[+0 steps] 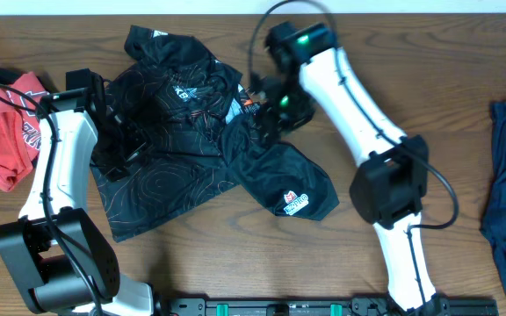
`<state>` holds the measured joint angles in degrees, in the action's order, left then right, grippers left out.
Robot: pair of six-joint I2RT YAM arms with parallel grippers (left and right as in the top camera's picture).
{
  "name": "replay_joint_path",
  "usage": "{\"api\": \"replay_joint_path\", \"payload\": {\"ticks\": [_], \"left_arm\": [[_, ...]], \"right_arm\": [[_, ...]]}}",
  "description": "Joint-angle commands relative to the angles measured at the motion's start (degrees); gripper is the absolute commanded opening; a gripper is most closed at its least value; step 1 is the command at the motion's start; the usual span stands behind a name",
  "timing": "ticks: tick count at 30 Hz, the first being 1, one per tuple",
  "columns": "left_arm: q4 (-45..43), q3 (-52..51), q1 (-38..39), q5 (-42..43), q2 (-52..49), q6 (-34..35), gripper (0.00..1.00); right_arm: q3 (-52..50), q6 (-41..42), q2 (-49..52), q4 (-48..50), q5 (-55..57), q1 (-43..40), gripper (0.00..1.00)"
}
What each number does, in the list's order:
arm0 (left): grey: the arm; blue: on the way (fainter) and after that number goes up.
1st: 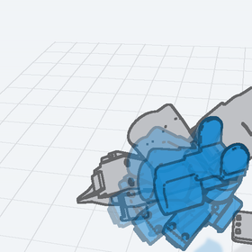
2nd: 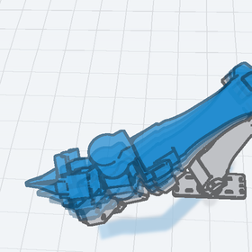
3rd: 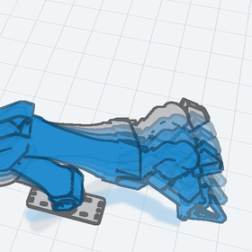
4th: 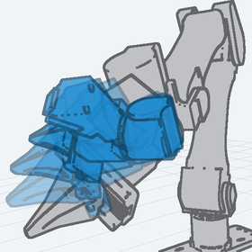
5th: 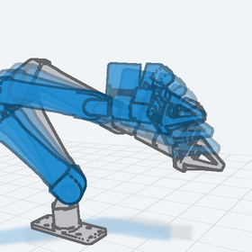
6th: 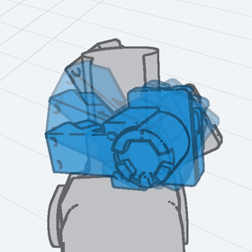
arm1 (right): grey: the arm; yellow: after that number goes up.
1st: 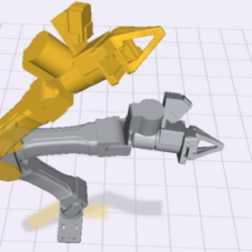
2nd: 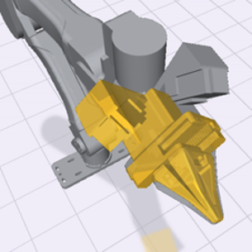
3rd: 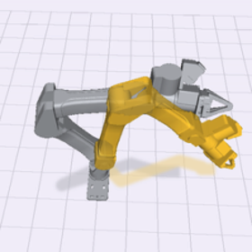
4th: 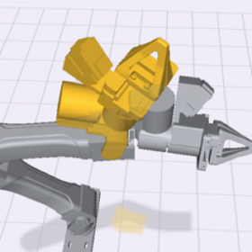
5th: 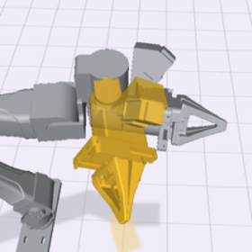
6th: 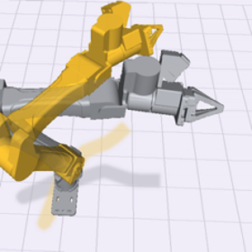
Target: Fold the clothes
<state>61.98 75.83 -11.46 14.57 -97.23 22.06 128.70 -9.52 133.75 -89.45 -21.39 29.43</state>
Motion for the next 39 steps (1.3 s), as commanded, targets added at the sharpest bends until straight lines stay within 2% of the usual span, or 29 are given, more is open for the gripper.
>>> {"api": "replay_joint_path", "payload": {"ticks": [1,6,12,21,29,31,39], "left_arm": [[0.04,-0.04,0.09,-0.96,-0.17,-1.53,0.71],[0.11,-0.04,0.09,-0.94,-0.17,-2.19,0.72],[0.09,-0.04,0.09,-0.90,-0.17,-2.14,0.72],[0.13,-0.04,0.09,-0.70,-0.17,-2.16,0.71],[-0.11,-0.04,0.09,-0.70,-0.17,-2.19,0.72],[-0.17,-0.04,0.09,-0.72,-0.17,-2.38,0.71],[-0.22,-0.04,0.09,-0.72,-0.17,-2.38,0.71]], "right_arm": [[-4.15,-0.50,-1.40,1.68,-2.54,1.22,0.66],[-11.23,-1.70,-1.40,6.60,-3.76,2.78,0.65],[-15.10,-1.90,-1.40,11.80,-3.74,2.89,0.67],[-15.87,-1.90,-1.40,22.29,-3.72,1.68,0.74],[-15.98,-1.97,-1.40,23.32,-3.72,0.07,0.77],[-16.22,-2.62,-1.40,23.19,-3.72,0.09,0.75],[-21.29,-3.41,-1.40,25.77,-4.61,1.33,0.57]]}}
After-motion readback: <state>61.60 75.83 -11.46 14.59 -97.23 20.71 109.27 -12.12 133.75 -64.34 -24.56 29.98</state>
